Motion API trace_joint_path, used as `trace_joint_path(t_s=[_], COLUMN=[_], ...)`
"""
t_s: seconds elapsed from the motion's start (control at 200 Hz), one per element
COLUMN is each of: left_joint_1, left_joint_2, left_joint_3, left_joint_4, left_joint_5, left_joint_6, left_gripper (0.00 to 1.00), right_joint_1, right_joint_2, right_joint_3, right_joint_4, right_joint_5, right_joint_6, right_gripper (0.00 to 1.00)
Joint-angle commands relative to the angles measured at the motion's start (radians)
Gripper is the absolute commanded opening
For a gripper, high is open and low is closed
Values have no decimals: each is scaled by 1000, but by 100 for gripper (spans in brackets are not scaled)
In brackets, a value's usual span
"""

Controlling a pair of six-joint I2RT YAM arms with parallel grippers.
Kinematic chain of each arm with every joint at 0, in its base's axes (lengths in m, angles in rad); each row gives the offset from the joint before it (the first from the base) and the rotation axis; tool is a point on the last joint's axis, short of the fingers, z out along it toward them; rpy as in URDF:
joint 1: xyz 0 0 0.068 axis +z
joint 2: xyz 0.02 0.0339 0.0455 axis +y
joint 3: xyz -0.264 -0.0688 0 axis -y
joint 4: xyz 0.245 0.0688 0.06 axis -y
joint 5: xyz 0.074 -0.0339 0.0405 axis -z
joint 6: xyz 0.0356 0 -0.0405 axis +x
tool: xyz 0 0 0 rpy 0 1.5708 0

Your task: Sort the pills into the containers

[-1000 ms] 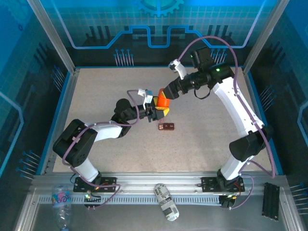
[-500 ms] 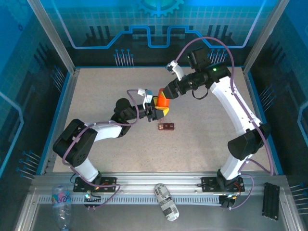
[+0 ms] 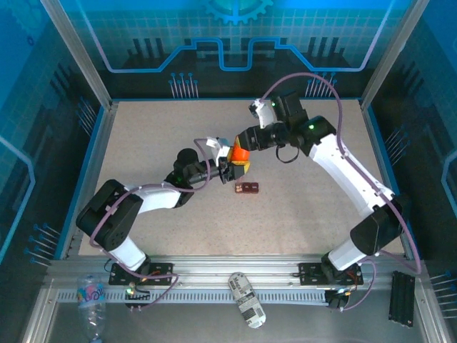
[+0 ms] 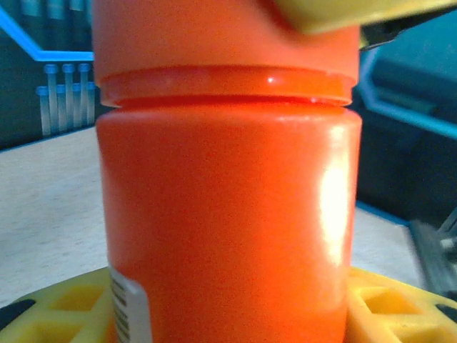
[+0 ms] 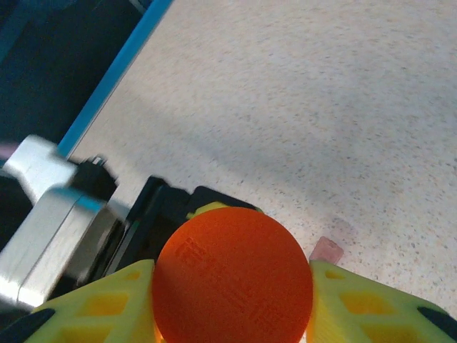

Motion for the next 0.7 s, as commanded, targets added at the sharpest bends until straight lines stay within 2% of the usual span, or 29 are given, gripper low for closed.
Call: trace_joint_path(t_s=[0.0,0.1,0.195,0.4,0.445,0.52,0.57,0.695], left_joint_1=[-49,-77,-94,-97,-97,-96,-92,-59], left_joint_2=[-94,-99,-94,-76,-72,-73,-76,-78], left_joint_3=[15,10,4,0,-1,-7,-14,-27], left_joint_4=[64,71,84,111,112,114,118,140], left_joint_5=[-233,-310,-365,-375,-370,-361,-360,-296], left_joint_6=[199,255,275,255,251,244,236,170], left_gripper=[0,0,0,0,0,0,0,0], right_joint_1=[68,99,107,88,68,30,4,-37], right_joint_2=[-1,4,20,30,25,9,-12,-65], right_joint_3=[-87,-111,-106,-52,-35,-1,21,51], right_joint_4=[91,134,149,132,128,117,103,75], right_joint_5=[189,238,232,204,175,111,76,18], right_joint_6=[228,282,306,293,282,254,223,148], right_gripper=[37,38,38,43,48,66,74,83])
